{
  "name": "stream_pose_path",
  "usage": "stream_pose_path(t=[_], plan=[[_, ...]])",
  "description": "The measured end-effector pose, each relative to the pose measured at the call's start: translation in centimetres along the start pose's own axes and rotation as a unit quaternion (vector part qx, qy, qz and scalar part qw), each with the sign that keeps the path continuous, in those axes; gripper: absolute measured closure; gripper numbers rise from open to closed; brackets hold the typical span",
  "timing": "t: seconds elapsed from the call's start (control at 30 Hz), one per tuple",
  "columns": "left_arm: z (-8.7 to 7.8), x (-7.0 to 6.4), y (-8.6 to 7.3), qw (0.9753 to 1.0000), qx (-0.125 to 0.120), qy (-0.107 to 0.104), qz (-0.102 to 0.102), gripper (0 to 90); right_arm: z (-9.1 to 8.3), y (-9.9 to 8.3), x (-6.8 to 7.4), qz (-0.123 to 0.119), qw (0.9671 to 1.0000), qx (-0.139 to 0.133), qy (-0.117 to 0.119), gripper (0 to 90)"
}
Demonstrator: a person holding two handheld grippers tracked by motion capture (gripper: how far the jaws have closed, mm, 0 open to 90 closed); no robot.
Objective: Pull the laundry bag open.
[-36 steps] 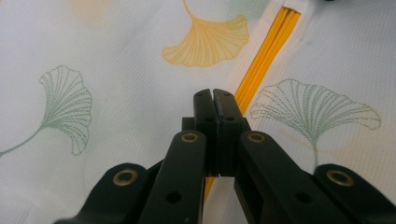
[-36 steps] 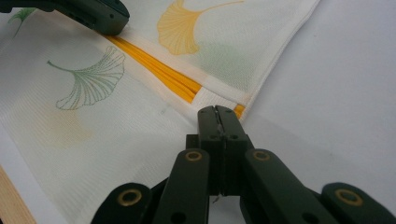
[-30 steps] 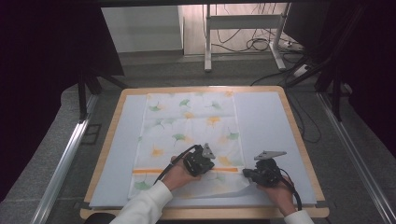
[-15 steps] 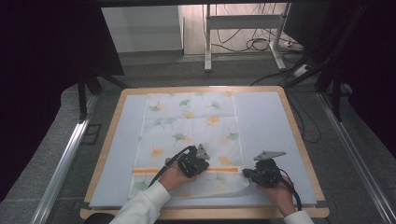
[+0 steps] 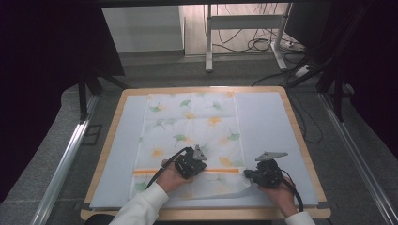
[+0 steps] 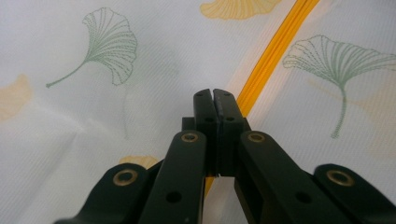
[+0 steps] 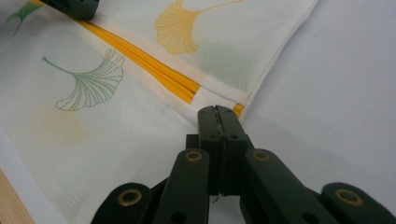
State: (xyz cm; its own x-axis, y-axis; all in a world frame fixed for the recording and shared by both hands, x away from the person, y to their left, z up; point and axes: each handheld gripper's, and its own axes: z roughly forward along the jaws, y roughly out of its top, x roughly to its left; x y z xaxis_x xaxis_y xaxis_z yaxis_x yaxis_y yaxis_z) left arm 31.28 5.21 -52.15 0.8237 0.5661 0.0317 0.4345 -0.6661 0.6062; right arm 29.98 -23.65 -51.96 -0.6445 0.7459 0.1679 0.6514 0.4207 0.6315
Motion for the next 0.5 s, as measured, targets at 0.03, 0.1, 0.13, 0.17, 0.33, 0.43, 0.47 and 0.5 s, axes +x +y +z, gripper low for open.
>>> stream_pose_path(t=[0.03,0.1,0.13,0.17,0.33,0.43,0.47,0.5], plan=[[-0.05,0.05,-0.05,1.0000,0.001,0.000,0.002,90.0,0.00,0.00,-0.01,0.000,1.0000,0.000,0.000,89.2],[-0.16,0.07,-0.17,1.0000,0.002,0.001,0.002,90.0,0.00,0.01,0.00,0.000,1.0000,0.000,0.000,89.1],[-0.18,0.10,-0.21,1.0000,0.002,0.001,0.002,90.0,0.00,0.01,0.02,-0.001,1.0000,0.001,-0.001,89.2],[-0.21,0.13,-0.24,1.0000,0.002,0.001,0.002,90.0,0.01,0.01,0.02,-0.002,1.0000,0.001,-0.001,89.2],[-0.29,0.24,-0.38,1.0000,0.001,-0.001,-0.002,90.0,0.03,0.02,0.05,-0.001,1.0000,0.000,-0.002,89.2],[-0.36,0.33,-0.56,1.0000,-0.002,-0.002,-0.008,90.0,0.03,0.02,0.06,-0.003,1.0000,0.001,-0.004,89.1],[-0.40,0.37,-0.61,1.0000,-0.001,-0.002,-0.009,90.0,0.03,0.03,0.07,-0.006,1.0000,0.001,-0.004,89.2],[-0.43,0.41,-0.66,1.0000,-0.002,-0.002,-0.009,90.0,0.02,0.03,0.10,-0.005,1.0000,0.002,-0.005,89.2]])
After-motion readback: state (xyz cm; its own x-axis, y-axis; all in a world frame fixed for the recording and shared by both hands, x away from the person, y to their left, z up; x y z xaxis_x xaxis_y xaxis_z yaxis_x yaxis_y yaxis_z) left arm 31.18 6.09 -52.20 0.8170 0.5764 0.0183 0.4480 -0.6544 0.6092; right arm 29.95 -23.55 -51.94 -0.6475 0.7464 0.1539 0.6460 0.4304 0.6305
